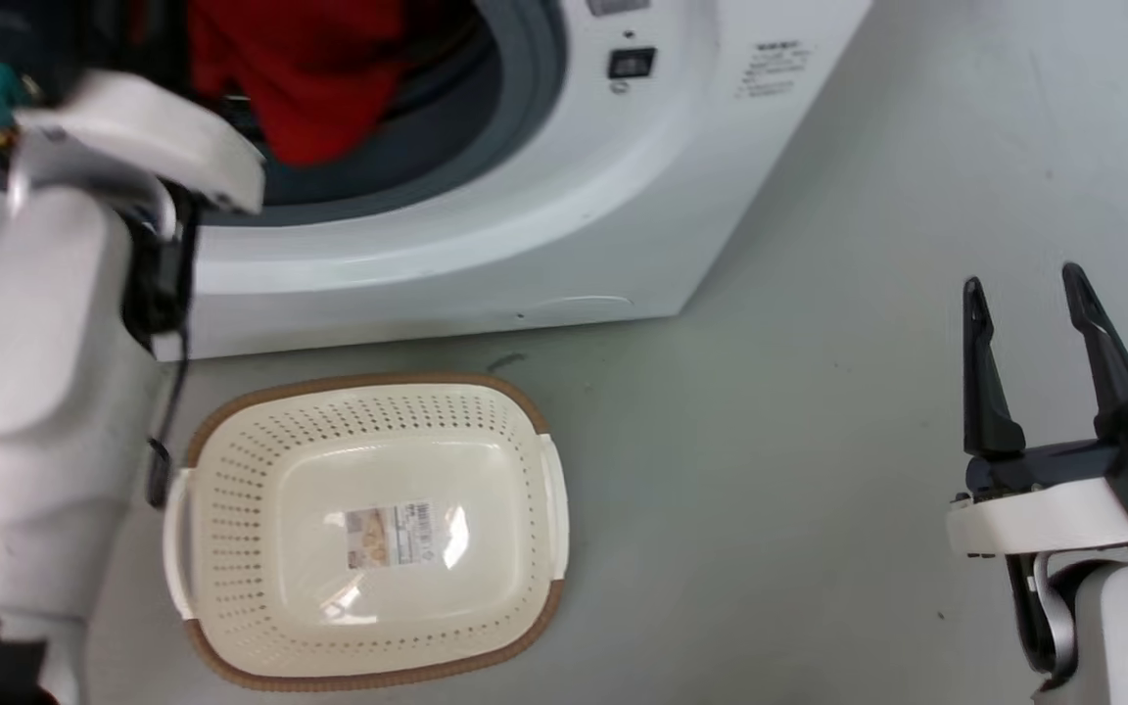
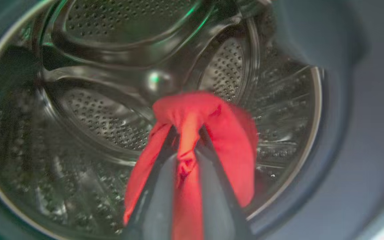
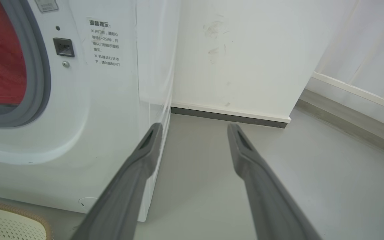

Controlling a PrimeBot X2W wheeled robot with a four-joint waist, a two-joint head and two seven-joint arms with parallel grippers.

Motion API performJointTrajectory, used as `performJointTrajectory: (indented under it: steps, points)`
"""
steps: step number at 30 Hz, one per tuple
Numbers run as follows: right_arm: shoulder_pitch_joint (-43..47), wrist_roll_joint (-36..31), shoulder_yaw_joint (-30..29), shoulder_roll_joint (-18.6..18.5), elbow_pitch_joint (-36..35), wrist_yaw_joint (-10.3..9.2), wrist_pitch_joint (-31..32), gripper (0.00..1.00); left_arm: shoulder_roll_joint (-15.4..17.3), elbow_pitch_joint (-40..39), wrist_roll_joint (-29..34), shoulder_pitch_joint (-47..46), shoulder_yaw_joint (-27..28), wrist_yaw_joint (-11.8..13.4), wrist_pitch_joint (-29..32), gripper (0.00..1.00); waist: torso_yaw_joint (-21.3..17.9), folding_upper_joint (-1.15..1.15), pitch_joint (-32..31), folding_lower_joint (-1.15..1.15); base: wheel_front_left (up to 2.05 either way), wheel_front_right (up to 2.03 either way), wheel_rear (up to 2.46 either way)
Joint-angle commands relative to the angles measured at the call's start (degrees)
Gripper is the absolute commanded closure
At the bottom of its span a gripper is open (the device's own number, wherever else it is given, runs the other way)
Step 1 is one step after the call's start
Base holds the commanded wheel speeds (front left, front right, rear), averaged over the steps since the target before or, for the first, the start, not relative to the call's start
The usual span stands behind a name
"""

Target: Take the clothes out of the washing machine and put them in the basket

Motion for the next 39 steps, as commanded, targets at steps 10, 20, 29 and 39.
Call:
performJointTrajectory:
  steps: [10,20,29,39]
  points:
    - [2.5,-2.0,-1.1,-0.1,1.3,-0.06,-0.1,0.0,-5.0,-19.9,8.8,20.7,9.4,0.0,-0.1,1.0,6.8,0.0,-10.2,0.02,0.0,0.0,0.0]
    - [5.1,-2.5,-1.5,-0.1,2.0,-0.06,-0.1,0.0,-7.9,-36.8,12.4,38.8,13.5,-2.1,-0.1,1.0,10.3,0.0,-14.4,0.02,0.0,0.0,0.0]
    - [4.9,-3.3,-0.9,-0.1,2.0,-0.06,-0.1,0.0,-9.3,-29.9,12.5,50.2,10.5,-4.1,-0.2,1.0,12.1,0.0,-12.5,0.02,0.0,0.0,0.0]
    - [2.3,-5.2,-1.2,-0.1,0.3,-0.06,-0.1,0.0,-12.8,-11.6,11.7,44.6,11.9,-7.8,-0.2,1.0,10.3,0.0,-3.3,0.02,0.0,0.0,0.0]
